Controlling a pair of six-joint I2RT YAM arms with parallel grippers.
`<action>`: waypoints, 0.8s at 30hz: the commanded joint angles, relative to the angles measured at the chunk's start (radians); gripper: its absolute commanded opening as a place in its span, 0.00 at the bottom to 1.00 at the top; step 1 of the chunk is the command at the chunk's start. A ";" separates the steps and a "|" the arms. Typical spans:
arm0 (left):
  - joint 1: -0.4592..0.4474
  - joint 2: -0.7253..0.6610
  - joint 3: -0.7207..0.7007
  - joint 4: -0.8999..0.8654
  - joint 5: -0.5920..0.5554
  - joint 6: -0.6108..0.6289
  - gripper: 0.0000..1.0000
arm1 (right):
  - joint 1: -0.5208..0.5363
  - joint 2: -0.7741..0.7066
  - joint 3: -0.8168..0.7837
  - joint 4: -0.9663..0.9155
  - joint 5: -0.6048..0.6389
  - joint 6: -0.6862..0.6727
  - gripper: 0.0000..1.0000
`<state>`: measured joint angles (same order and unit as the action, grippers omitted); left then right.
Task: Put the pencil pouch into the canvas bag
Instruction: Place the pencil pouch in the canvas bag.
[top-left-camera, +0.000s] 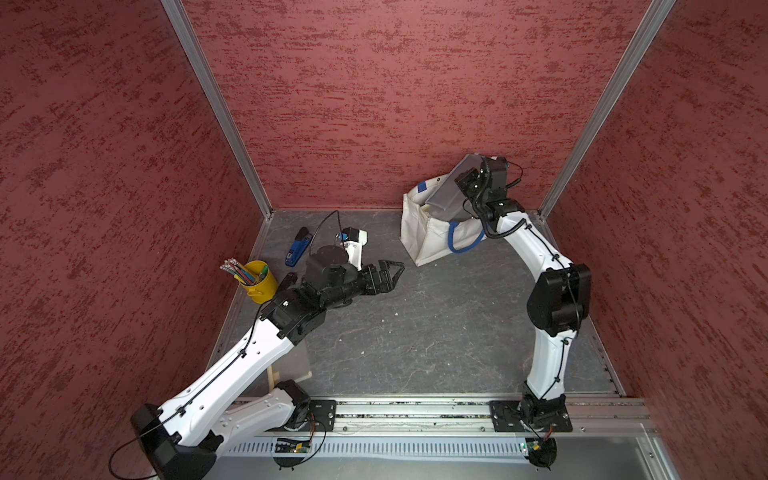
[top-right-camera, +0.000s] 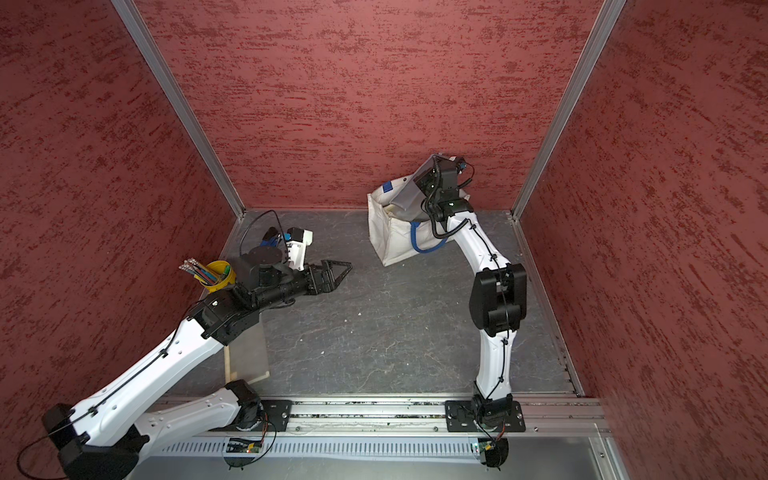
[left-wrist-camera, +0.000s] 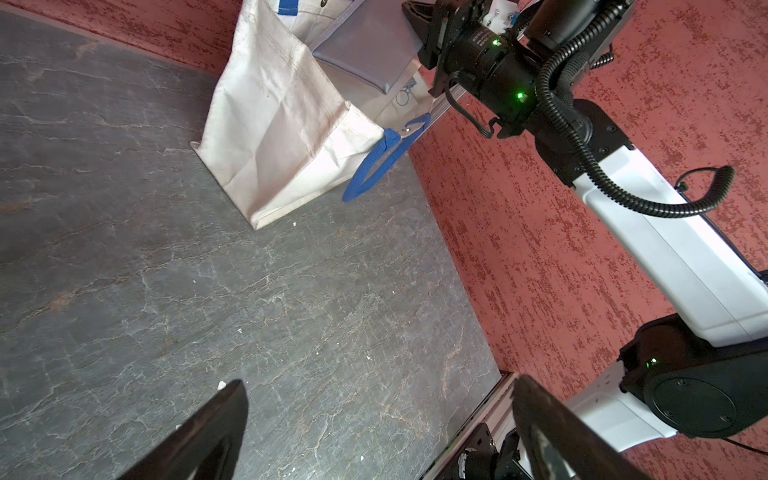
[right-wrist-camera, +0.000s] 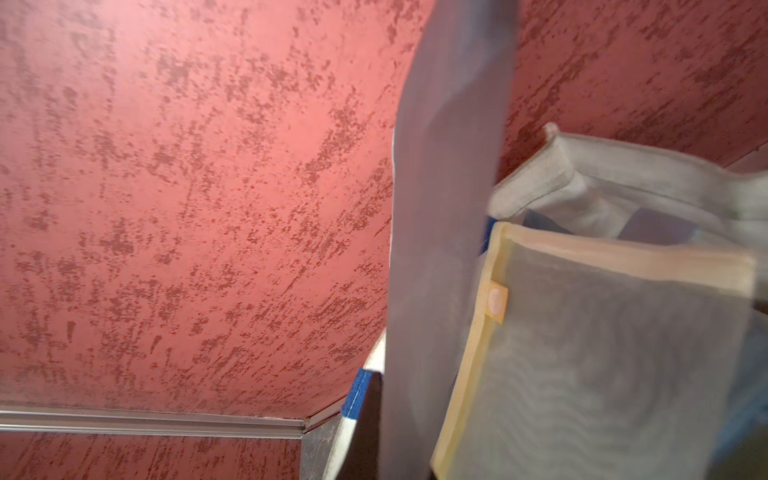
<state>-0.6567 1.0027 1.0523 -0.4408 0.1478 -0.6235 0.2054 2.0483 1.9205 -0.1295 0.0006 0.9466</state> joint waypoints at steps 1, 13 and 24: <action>0.006 -0.010 -0.008 -0.014 -0.013 -0.004 0.99 | -0.004 0.006 -0.028 0.032 -0.001 0.044 0.00; 0.030 0.022 -0.009 0.009 0.015 -0.003 0.99 | 0.003 -0.070 -0.235 0.111 0.007 0.042 0.03; 0.089 0.049 -0.009 -0.105 -0.019 -0.039 0.99 | 0.003 -0.120 -0.145 0.001 0.000 -0.092 0.73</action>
<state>-0.5884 1.0363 1.0431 -0.4717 0.1524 -0.6472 0.2081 1.9930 1.7149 -0.0807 -0.0036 0.9150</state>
